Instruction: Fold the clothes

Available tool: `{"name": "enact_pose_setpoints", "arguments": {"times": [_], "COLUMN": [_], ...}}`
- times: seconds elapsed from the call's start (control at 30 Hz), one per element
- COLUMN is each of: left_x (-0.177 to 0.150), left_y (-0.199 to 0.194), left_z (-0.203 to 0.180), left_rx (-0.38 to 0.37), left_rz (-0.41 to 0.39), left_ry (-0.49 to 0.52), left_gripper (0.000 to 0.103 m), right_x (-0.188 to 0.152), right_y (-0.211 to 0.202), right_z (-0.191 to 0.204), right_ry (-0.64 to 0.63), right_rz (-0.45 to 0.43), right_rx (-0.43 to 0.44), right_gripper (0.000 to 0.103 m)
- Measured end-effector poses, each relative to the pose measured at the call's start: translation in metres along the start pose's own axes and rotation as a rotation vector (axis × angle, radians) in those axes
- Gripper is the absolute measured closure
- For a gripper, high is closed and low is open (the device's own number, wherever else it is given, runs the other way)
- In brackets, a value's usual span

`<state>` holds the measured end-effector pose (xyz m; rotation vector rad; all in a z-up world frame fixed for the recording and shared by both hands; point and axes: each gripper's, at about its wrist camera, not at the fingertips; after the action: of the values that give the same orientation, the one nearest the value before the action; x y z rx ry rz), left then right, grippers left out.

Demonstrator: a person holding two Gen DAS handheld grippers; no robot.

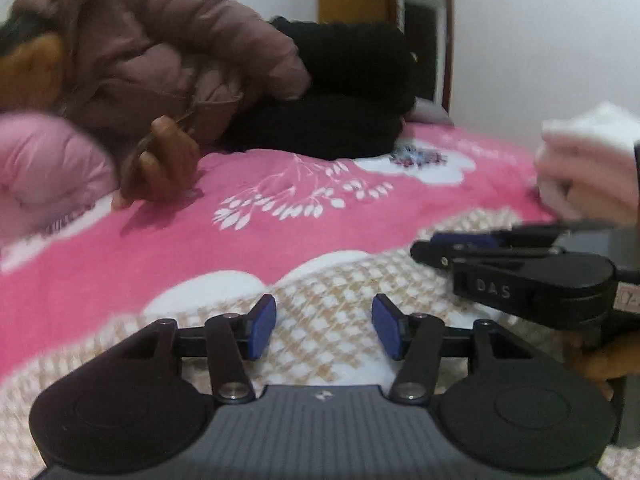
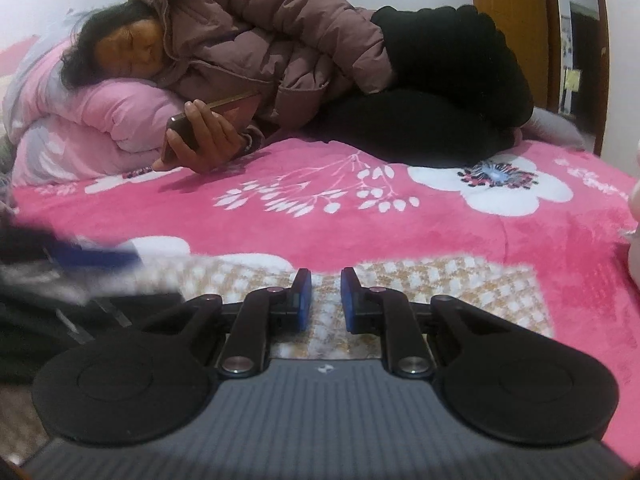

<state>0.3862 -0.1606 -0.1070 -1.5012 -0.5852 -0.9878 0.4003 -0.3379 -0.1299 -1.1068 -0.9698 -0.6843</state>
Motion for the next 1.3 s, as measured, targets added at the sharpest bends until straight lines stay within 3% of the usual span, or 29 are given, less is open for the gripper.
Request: {"name": "enact_pose_setpoints", "arguments": {"times": [0.1,0.27,0.43,0.47,0.57,0.63,0.77,0.8,0.83,0.9,0.97,1.13,1.3], "left_x": [-0.010,-0.018,-0.019,-0.020,-0.021,-0.021,-0.022,-0.022,-0.022,-0.022,-0.023,-0.023,-0.023], "left_y": [-0.008,-0.016,-0.018,-0.018,-0.019,-0.019,-0.019,-0.019,-0.018,-0.018,-0.018,-0.018,-0.019], "left_z": [0.018,0.043,0.044,0.045,0.045,0.045,0.045,0.045,0.045,0.046,0.046,0.048,0.047], "left_rx": [0.043,0.073,0.092,0.095,0.101,0.101,0.099,0.099,0.098,0.095,0.092,0.084,0.088], "left_rz": [-0.007,-0.013,-0.028,-0.026,-0.021,-0.021,-0.022,-0.022,-0.023,-0.022,-0.022,-0.023,-0.022], "left_ry": [-0.048,-0.180,-0.195,-0.200,-0.212,-0.214,-0.215,-0.216,-0.216,-0.222,-0.228,-0.239,-0.233], "left_gripper": [0.042,0.044,0.045,0.053,0.052,0.052,0.052,0.052,0.052,0.052,0.052,0.052,0.053], "right_x": [0.002,0.007,0.017,0.016,0.003,0.001,0.006,0.006,0.008,0.011,0.015,0.032,0.008], "right_y": [-0.001,-0.008,-0.028,-0.028,-0.010,0.000,0.000,0.000,-0.004,-0.010,-0.017,-0.046,-0.013], "right_z": [-0.003,0.012,0.061,0.072,0.090,0.072,0.021,0.006,-0.007,-0.014,0.000,0.039,0.044], "right_ry": [0.020,-0.039,-0.177,-0.206,-0.304,-0.273,-0.175,-0.131,-0.050,-0.015,-0.058,-0.121,-0.170], "right_rz": [0.000,-0.008,-0.105,-0.099,0.005,0.068,0.088,0.093,0.091,0.081,0.049,-0.095,0.071], "right_rx": [0.016,-0.020,0.090,0.133,0.128,0.125,-0.027,-0.065,-0.050,-0.044,-0.077,0.094,0.178], "right_gripper": [0.089,0.088,0.087,0.086,0.089,0.089,0.088,0.082,0.075,0.076,0.076,0.076,0.077]}}
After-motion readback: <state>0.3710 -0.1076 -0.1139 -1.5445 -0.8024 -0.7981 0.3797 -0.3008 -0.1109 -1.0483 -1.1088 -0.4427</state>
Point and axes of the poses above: each gripper's, at about its wrist camera, not at the fingertips, and y roughly the way its jaws point, z to its left, x to its top, and after that the axes turned 7 degrees about x, right-handed
